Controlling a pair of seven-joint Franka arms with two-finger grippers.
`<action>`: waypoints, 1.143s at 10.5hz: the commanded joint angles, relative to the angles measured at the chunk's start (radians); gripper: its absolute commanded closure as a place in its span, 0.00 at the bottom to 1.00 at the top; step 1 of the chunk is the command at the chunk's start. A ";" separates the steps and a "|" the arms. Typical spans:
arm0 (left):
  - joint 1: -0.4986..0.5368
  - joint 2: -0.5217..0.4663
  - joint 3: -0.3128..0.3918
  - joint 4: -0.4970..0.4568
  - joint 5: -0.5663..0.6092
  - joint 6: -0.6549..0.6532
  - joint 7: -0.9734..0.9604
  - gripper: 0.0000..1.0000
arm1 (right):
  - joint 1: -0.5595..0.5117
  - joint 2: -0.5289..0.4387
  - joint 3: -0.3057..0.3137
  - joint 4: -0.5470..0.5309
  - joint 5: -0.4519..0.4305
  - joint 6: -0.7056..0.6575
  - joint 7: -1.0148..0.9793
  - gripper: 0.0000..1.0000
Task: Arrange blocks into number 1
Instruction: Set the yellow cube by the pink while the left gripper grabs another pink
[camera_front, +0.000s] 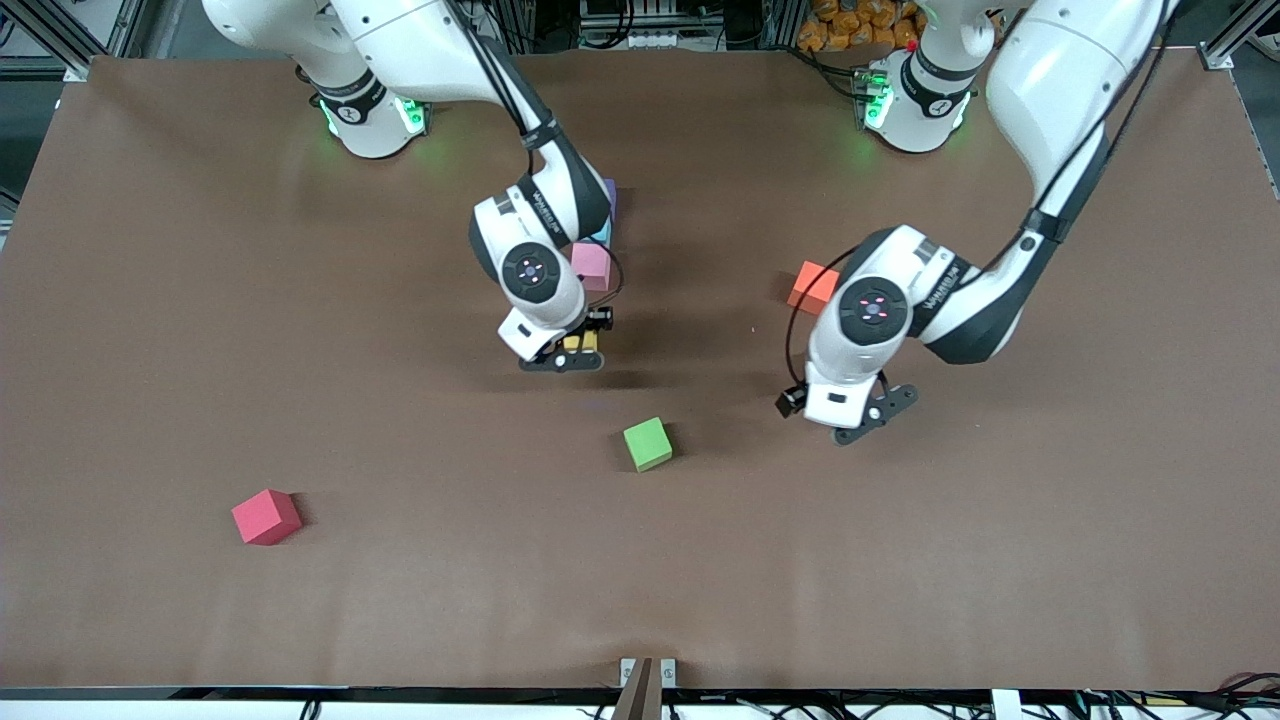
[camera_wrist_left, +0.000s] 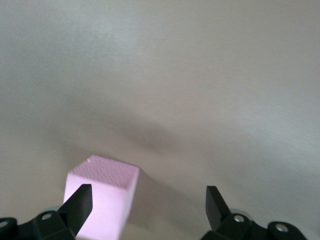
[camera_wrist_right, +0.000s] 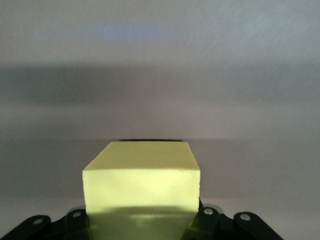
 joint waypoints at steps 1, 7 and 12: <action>0.064 -0.098 -0.018 -0.183 0.029 0.093 0.002 0.00 | 0.045 -0.029 -0.008 -0.045 0.019 0.013 0.038 0.45; 0.125 -0.095 -0.021 -0.305 0.098 0.216 -0.017 0.00 | 0.074 -0.107 0.000 -0.155 0.019 0.039 0.044 0.44; 0.113 -0.087 -0.041 -0.312 0.098 0.216 -0.059 0.00 | 0.103 -0.103 -0.002 -0.154 0.019 0.060 0.072 0.41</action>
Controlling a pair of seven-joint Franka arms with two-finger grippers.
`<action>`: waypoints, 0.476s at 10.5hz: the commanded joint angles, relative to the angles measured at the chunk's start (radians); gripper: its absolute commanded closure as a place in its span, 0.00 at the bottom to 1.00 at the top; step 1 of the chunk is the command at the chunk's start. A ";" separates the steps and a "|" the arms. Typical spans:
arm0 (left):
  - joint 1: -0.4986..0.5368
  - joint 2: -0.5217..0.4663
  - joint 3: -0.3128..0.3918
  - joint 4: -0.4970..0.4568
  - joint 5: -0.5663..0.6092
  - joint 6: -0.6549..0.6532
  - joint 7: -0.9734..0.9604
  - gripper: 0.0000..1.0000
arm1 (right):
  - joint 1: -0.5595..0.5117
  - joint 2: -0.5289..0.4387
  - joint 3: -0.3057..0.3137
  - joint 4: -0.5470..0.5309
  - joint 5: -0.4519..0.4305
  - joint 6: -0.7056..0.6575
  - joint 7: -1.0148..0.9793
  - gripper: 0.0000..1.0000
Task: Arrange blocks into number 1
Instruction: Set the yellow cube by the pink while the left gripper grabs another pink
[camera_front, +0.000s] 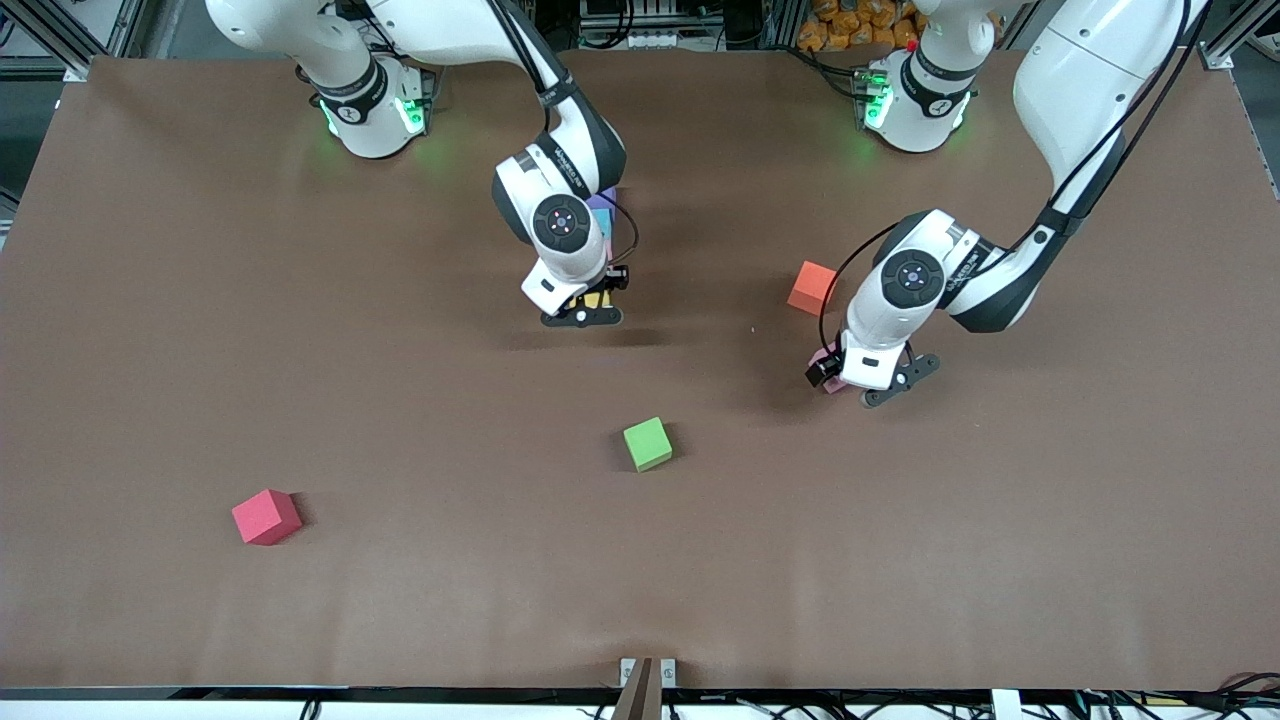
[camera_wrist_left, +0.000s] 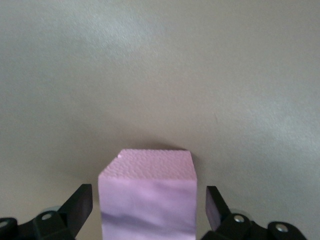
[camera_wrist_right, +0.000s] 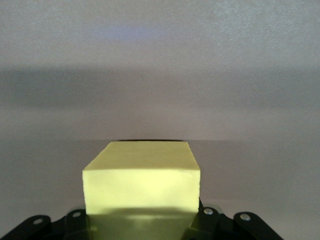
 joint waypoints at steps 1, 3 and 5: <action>0.003 -0.027 -0.014 -0.031 0.027 0.011 -0.041 0.00 | 0.012 -0.032 -0.006 -0.036 0.019 0.016 0.012 0.34; 0.003 -0.027 -0.016 -0.033 0.027 0.010 -0.040 0.17 | 0.007 -0.033 -0.006 -0.036 0.019 0.010 0.017 0.00; 0.009 -0.020 -0.016 -0.031 0.027 0.010 -0.038 0.99 | -0.016 -0.070 -0.009 -0.036 0.017 -0.001 0.007 0.00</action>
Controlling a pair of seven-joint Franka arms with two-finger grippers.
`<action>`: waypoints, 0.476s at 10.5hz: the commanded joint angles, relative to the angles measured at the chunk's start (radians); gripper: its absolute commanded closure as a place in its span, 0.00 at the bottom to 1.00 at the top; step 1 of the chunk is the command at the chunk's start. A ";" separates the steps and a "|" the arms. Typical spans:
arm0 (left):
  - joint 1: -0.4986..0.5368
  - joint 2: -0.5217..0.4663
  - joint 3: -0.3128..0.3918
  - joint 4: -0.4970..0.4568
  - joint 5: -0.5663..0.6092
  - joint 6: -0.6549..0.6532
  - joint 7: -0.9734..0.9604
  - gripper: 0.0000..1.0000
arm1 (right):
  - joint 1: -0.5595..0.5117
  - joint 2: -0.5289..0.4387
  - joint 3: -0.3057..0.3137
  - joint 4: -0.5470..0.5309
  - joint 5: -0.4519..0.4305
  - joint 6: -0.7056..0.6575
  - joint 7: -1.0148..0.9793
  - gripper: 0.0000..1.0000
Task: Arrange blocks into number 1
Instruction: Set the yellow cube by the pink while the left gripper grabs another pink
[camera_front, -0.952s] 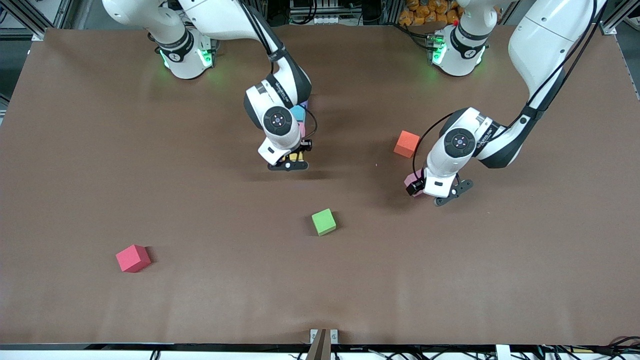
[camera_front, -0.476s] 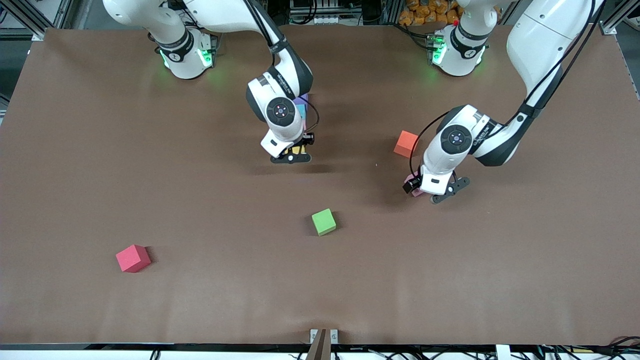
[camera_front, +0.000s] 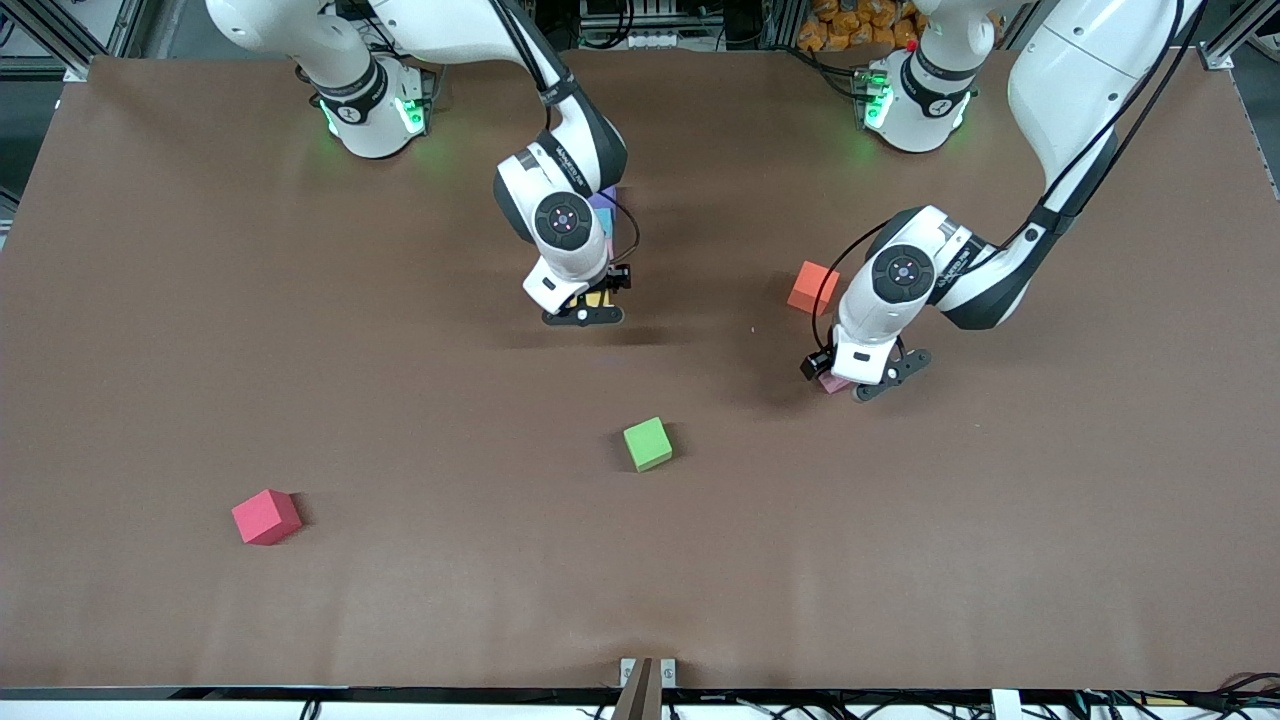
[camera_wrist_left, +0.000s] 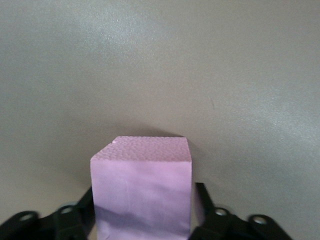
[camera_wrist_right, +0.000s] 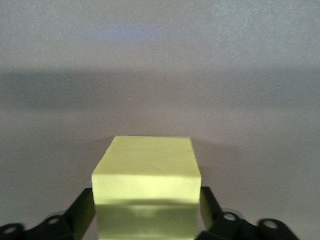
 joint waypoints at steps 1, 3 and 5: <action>0.010 -0.020 -0.005 -0.023 0.027 0.008 -0.029 1.00 | -0.046 -0.099 -0.003 -0.030 0.008 -0.043 -0.010 0.00; 0.002 -0.023 -0.007 -0.008 0.027 0.005 -0.052 1.00 | -0.144 -0.156 -0.003 -0.002 0.002 -0.150 -0.061 0.00; -0.012 -0.025 -0.055 0.040 0.013 -0.025 -0.060 1.00 | -0.266 -0.154 -0.003 0.079 -0.050 -0.232 -0.161 0.00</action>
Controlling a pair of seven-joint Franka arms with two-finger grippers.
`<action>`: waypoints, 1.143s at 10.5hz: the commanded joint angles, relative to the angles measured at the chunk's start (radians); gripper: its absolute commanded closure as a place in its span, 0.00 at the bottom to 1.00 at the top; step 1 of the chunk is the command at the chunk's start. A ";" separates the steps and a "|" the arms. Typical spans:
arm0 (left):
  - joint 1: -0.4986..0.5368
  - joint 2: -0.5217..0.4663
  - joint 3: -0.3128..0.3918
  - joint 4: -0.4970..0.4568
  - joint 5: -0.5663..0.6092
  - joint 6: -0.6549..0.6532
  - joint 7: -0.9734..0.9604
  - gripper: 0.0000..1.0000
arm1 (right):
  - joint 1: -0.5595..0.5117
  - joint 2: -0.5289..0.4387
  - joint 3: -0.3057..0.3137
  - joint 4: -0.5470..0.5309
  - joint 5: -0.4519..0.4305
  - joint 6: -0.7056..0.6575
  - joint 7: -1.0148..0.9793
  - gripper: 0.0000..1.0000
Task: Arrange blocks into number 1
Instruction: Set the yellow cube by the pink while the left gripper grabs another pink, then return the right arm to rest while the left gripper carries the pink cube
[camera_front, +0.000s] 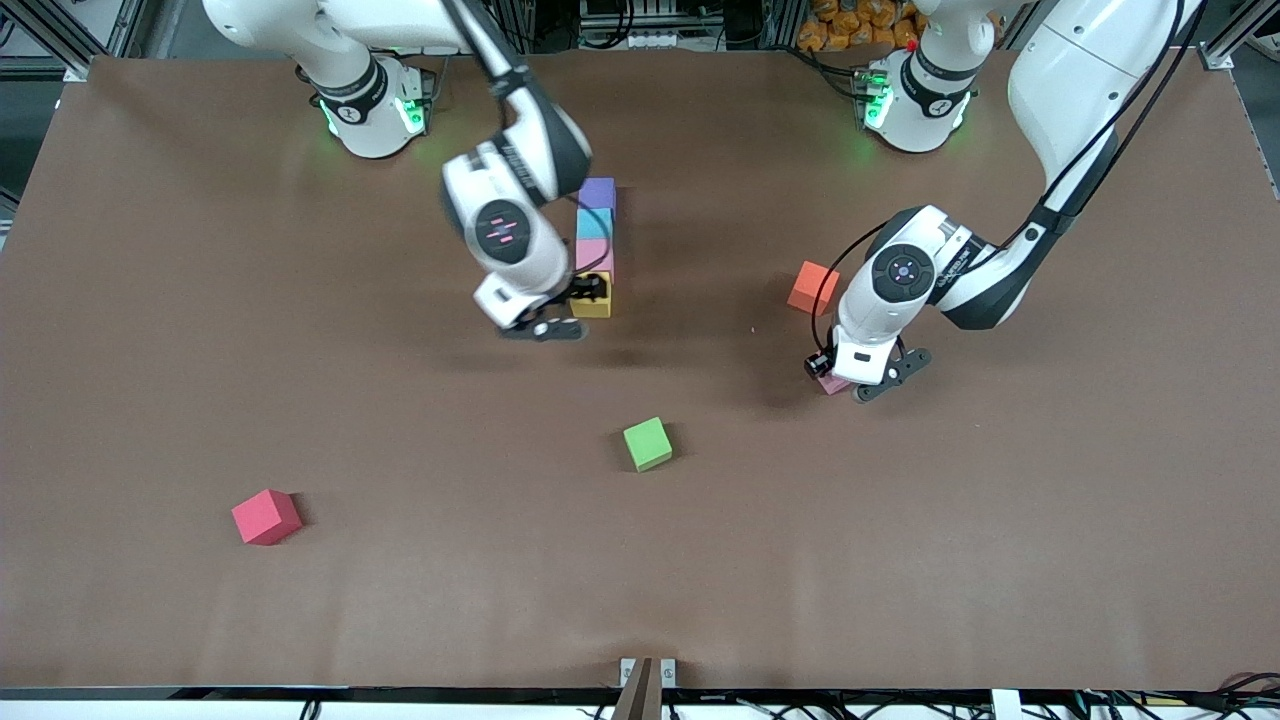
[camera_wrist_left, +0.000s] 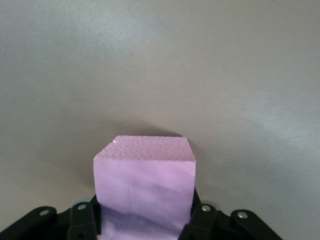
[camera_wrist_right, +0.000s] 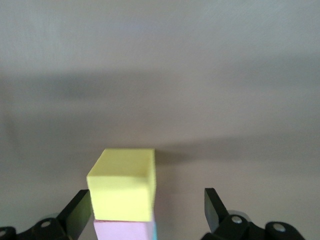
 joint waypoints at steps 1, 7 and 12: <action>-0.013 -0.022 -0.075 0.061 0.007 -0.080 -0.037 1.00 | -0.143 -0.007 0.014 0.095 -0.153 -0.093 -0.146 0.00; -0.300 0.159 -0.097 0.394 -0.059 -0.289 -0.032 1.00 | -0.355 -0.071 0.010 0.309 -0.285 -0.310 -0.335 0.00; -0.734 0.263 0.209 0.593 -0.068 -0.289 0.018 1.00 | -0.568 -0.269 0.017 0.300 -0.274 -0.321 -0.275 0.00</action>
